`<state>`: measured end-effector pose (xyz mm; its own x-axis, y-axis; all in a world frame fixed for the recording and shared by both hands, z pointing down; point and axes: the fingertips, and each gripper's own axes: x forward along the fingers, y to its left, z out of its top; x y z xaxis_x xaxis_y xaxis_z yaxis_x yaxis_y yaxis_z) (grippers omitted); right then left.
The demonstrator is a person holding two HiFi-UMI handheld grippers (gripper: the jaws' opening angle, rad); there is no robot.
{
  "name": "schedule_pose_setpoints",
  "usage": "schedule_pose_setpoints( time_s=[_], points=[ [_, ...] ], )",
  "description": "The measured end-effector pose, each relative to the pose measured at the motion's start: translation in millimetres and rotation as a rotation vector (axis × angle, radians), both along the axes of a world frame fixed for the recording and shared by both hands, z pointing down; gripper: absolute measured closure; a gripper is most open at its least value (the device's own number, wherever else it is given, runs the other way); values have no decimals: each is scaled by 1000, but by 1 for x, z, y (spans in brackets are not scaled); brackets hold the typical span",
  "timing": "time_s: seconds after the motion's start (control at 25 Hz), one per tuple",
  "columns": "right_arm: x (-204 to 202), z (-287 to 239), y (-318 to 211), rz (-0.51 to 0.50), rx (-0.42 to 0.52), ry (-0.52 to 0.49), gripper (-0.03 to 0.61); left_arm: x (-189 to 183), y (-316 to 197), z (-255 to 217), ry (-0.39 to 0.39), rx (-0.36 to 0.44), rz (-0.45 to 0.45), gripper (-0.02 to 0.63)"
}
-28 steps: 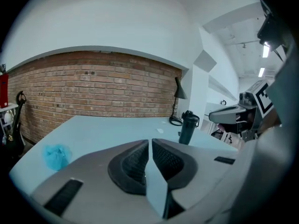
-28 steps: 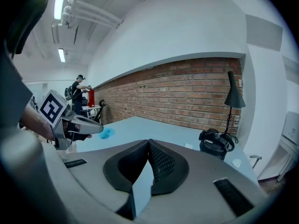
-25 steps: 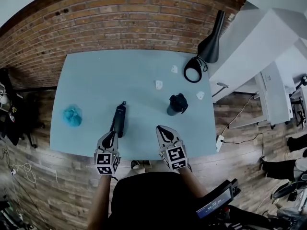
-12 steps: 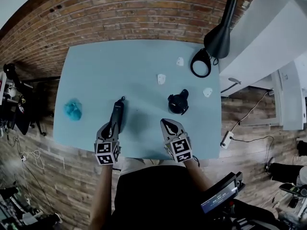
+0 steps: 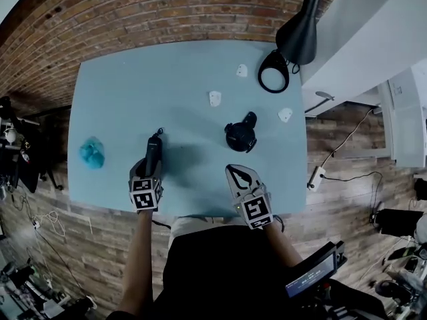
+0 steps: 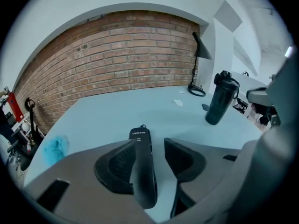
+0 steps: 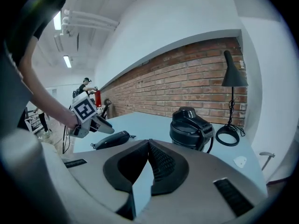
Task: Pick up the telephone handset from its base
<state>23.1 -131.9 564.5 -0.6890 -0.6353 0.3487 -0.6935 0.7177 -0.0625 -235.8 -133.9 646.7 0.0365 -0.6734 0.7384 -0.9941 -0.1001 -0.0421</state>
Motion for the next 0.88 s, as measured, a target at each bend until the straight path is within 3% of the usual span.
schedule_pose_setpoints(
  time_s=[0.08, 0.36, 0.88],
  points=[
    [6, 4, -2, 14, -10, 1, 571, -3, -4, 11, 4, -31, -17, 369],
    [23, 5, -15, 47, -2, 5, 571, -15, -18, 30, -20, -96, -29, 336],
    [17, 19, -25, 19, -18, 35, 571, -25, -27, 54, -14, -192, -23, 333]
  ],
)
